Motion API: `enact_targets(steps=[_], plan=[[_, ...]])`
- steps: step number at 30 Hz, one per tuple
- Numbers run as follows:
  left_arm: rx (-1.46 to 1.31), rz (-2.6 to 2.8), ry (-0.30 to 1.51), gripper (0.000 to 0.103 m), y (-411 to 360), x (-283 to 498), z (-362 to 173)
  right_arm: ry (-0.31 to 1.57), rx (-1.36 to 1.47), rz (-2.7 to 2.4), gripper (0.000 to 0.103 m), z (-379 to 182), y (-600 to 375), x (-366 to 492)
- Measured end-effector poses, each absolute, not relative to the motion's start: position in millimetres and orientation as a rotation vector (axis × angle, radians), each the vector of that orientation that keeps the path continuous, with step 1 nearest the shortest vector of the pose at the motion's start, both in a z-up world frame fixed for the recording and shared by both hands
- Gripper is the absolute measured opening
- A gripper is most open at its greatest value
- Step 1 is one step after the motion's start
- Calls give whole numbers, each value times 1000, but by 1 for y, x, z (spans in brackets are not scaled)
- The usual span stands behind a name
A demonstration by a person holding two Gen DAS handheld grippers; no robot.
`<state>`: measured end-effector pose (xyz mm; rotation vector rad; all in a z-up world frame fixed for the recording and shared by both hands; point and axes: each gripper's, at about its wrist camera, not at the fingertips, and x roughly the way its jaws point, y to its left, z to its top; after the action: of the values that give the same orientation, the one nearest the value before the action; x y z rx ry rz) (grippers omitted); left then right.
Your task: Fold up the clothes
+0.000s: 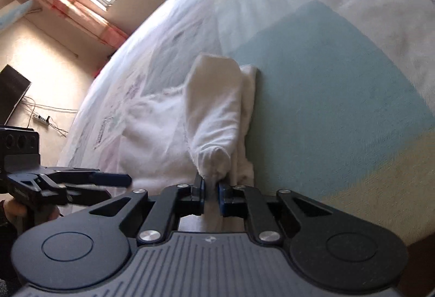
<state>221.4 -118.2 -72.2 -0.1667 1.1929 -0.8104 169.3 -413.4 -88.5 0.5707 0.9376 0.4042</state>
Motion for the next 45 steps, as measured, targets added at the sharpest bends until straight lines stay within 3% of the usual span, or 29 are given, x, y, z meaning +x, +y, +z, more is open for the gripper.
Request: enact_targets(steps=[3,5,8,10,11,12,13,25,30,32,34,40,45], plan=[[-138,-800,1165,84,-121,221,-70,963,552,418,23,-87,-416,161],[-132,-785,1138,84,-120,223,-71,955,531,417,41,-83,-417,147],[-142,-777,1144,84,-118,227,-75,942,526,428,59,-79,-413,116],[-145,-778,1149,84,-119,229,-76,952,477,420,59,-83,-411,97],[-144,-779,1150,84,-120,230,-76,956,448,411,53,-85,-409,91],[-143,-780,1151,84,-120,230,-76,961,414,398,45,-88,-405,87],[-140,-778,1152,84,-121,230,-75,970,382,386,18,-90,-400,85],[16,-680,1048,84,-118,229,-66,1023,205,341,19,-75,-391,85],[25,-719,973,84,-115,236,-55,865,137,395,20,-35,-376,76],[42,-743,939,84,-117,244,-56,804,108,495,30,-23,-356,79],[35,-725,969,84,-120,257,-65,782,55,588,35,-30,-325,89],[-31,-709,982,84,-114,265,-75,801,-136,695,36,-79,-239,111],[-53,-709,959,84,-101,262,-68,881,-146,687,37,-80,-257,89]])
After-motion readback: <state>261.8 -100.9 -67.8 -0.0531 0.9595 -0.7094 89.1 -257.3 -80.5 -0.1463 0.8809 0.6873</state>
